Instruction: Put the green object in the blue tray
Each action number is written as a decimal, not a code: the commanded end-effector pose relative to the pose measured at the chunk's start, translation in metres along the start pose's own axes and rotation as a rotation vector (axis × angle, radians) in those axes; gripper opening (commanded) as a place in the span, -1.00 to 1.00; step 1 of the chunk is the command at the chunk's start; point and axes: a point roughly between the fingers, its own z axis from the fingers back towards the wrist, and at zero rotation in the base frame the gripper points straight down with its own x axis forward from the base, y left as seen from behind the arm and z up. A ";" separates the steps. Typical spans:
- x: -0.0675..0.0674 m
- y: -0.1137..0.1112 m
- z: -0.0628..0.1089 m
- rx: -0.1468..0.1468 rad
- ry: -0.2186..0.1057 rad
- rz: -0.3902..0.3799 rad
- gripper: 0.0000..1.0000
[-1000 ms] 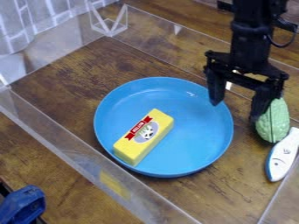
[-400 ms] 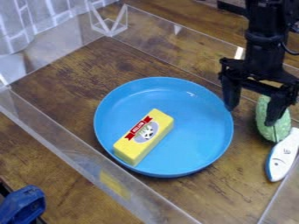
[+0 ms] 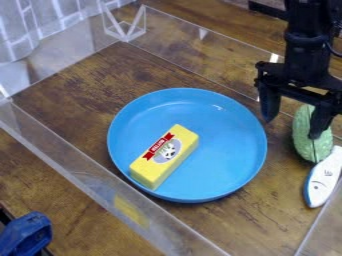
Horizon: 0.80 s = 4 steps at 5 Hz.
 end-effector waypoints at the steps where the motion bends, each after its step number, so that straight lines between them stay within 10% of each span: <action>1: 0.012 -0.015 0.009 -0.025 -0.063 -0.012 1.00; 4: 0.016 -0.032 -0.023 -0.066 -0.076 0.009 1.00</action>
